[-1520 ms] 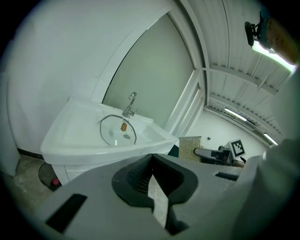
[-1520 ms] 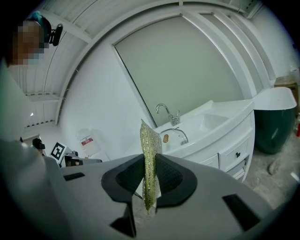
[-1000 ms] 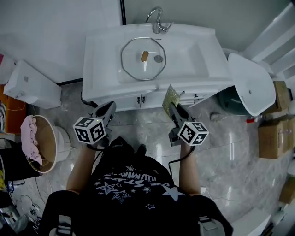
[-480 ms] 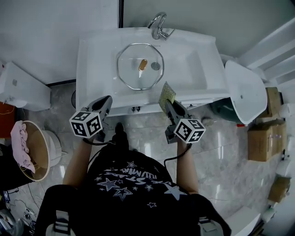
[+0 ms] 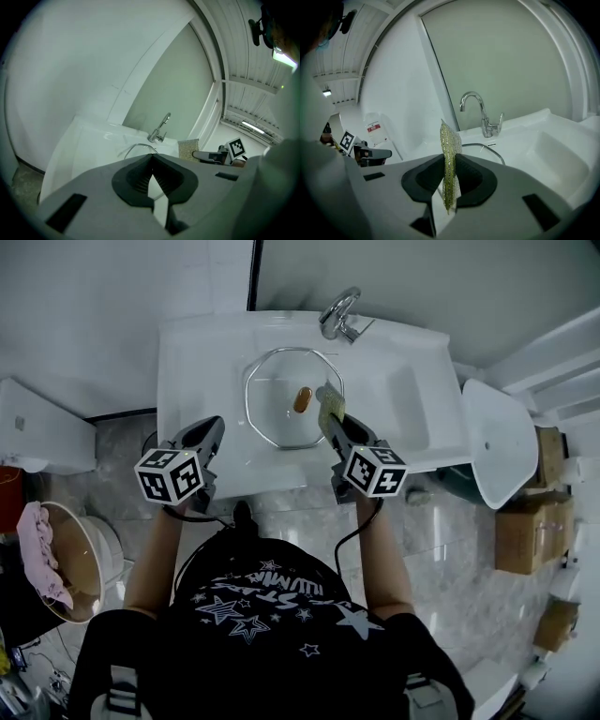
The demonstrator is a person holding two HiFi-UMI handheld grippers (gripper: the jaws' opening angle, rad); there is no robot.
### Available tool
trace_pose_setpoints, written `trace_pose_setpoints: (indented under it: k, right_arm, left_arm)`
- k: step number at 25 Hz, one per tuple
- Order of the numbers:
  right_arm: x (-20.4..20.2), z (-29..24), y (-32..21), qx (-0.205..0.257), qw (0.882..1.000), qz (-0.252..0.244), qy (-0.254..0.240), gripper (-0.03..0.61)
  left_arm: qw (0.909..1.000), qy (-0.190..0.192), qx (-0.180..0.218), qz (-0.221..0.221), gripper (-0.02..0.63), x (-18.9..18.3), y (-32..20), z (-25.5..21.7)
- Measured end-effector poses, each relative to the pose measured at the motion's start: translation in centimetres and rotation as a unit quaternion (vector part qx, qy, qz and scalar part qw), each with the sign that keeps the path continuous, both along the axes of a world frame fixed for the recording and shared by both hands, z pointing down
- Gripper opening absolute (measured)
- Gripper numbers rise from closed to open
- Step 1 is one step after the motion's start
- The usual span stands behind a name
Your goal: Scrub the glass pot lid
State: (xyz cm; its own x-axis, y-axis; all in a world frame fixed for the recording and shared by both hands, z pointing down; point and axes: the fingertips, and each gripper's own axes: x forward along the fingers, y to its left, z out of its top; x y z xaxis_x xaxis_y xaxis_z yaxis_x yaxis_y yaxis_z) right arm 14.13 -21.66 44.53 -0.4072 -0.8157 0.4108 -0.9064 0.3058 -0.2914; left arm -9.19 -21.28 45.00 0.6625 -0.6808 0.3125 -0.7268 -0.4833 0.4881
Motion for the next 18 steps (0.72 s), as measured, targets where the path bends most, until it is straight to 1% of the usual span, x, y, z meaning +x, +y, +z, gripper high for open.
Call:
trace_pose_setpoints:
  k: [2,5,8,10,13,15,17,18]
  right_arm:
    - [-1.1,0.4,-2.5,-0.004,1.0,-0.01,0.022,0.067]
    - [-2.2,1.2,-6.2,-0.011,0.997,-0.015,0.071,0.067]
    - [-3.2,2.1,-9.3,-0.015,0.992,-0.018,0.123,0.067]
    - [-4.0,2.8,-11.2,-0.015,0.986,-0.025,0.163,0.067]
    - [-5.6,4.4,-13.4,-0.02,0.974,-0.048,0.222,0.067]
    - [-6.5,5.5,-14.7,-0.025,0.963,-0.066,0.261,0.067]
    - [-7.2,6.5,-16.0,-0.028,0.947,-0.086,0.308,0.067]
    - [-7.4,7.0,-16.5,-0.028,0.937,-0.097,0.335,0.067]
  left_arm:
    - [1.0,0.002,-0.001,0.001,0.008,-0.6,-1.4,0.1]
    - [1.0,0.004,-0.003,0.005,0.008,-1.2,-3.3,0.2]
    - [0.9999,0.005,-0.004,0.013,0.008,-1.7,-4.6,0.3]
    - [0.9998,0.004,-0.002,0.017,0.008,-2.1,-5.3,0.4]
    - [0.9999,0.001,-0.005,0.014,0.008,-2.9,-6.1,0.8]
    - [0.9999,0.004,-0.009,0.009,0.008,-3.3,-6.5,1.1]
    - [0.9999,0.005,-0.014,0.004,0.008,-3.6,-6.7,1.3]
    - [0.9998,0.005,-0.017,0.001,0.008,-3.8,-6.7,1.5]
